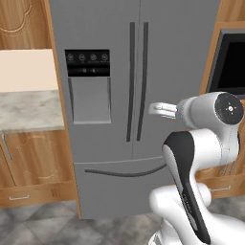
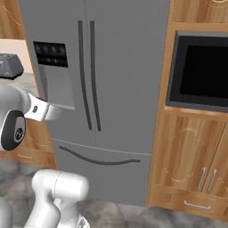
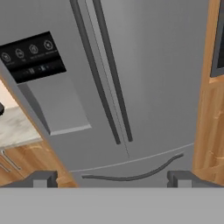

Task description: Move the hot dog bun to the plate on the dining table and place the condiment next to that plate. Then navigate to the fridge and take the sausage and place it on the plate as well.

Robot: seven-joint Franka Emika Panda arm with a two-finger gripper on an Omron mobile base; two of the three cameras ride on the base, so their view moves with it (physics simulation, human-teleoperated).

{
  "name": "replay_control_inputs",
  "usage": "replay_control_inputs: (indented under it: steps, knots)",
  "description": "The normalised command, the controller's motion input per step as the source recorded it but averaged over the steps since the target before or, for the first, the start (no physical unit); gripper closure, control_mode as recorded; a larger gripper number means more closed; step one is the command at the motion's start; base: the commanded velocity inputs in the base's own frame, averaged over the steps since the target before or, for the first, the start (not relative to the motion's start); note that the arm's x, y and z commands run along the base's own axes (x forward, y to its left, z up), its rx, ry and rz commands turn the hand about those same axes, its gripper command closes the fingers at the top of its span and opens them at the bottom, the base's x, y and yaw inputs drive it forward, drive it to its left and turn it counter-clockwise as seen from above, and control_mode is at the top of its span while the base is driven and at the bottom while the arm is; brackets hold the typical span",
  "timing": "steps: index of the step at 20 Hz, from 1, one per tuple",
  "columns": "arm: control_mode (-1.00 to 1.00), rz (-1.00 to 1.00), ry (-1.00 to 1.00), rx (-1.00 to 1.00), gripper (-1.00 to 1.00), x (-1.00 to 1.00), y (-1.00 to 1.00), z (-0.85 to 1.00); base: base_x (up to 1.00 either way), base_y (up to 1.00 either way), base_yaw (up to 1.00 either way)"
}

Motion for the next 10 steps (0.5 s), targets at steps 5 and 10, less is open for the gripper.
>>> replay_control_inputs:
  steps: [5,10]
  knots:
    - [1.00,0.00,0.00,0.00,-1.00,0.00,0.00,0.00,0.22,0.29,-0.12]
    - [1.00,0.00,0.00,0.00,-1.00,0.00,0.00,0.00,0.28,0.30,-0.13]
